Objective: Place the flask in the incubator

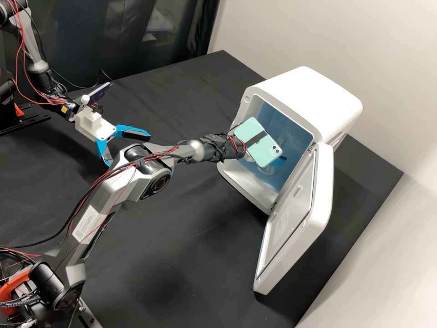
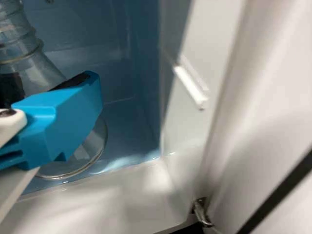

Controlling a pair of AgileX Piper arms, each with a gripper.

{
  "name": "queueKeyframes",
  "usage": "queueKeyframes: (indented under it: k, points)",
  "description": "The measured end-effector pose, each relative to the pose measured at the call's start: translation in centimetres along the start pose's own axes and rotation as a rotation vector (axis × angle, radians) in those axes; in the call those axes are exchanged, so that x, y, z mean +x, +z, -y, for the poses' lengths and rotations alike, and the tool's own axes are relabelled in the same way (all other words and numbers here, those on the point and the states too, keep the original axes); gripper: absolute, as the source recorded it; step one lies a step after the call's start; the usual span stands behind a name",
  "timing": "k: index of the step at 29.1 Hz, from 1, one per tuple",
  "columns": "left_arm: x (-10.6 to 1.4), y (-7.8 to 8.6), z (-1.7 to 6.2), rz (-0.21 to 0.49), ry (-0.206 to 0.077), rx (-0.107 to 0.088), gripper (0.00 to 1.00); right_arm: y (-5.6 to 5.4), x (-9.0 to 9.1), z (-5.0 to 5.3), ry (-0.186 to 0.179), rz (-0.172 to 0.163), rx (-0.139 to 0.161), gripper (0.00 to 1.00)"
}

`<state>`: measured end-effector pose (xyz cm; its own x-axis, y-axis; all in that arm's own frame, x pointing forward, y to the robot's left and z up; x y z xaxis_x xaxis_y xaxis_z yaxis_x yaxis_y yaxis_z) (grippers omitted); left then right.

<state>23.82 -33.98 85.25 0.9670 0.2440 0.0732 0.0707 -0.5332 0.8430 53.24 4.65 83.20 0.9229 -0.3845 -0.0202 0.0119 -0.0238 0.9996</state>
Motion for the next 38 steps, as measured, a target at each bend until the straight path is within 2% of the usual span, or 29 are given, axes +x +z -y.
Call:
queueKeyframes:
  k: [5, 10, 17, 19, 20, 38]
  points:
    - [0.0, 0.0, 0.0, 0.0, 0.0, 0.0, 1.0, -0.1, 0.4, 1.7, -0.038, 0.016, -0.027, 0.0]
    - [0.0, 0.0, 0.0, 0.0, 0.0, 0.0, 1.0, -0.1, 0.5, 2.9, -0.061, 0.022, -0.031, 0.0]
    - [0.0, 0.1, 0.03, 0.006, -0.001, 0.001, 1.0, 0.8, 1.1, 3.8, -0.075, 0.047, -0.031, 0.0]
    - [0.0, 0.2, 0.04, 0.008, -0.002, 0.001, 1.0, 0.8, 1.1, 3.8, -0.074, 0.048, -0.031, 0.0]
    - [0.0, 0.2, 0.04, 0.01, -0.002, 0.001, 1.0, 0.8, 1.1, 3.8, -0.074, 0.048, -0.031, 1.0]
    - [0.0, 0.2, 0.04, 0.01, -0.002, 0.001, 1.0, 1.3, 1.1, 4.2, -0.084, 0.062, -0.037, 1.0]
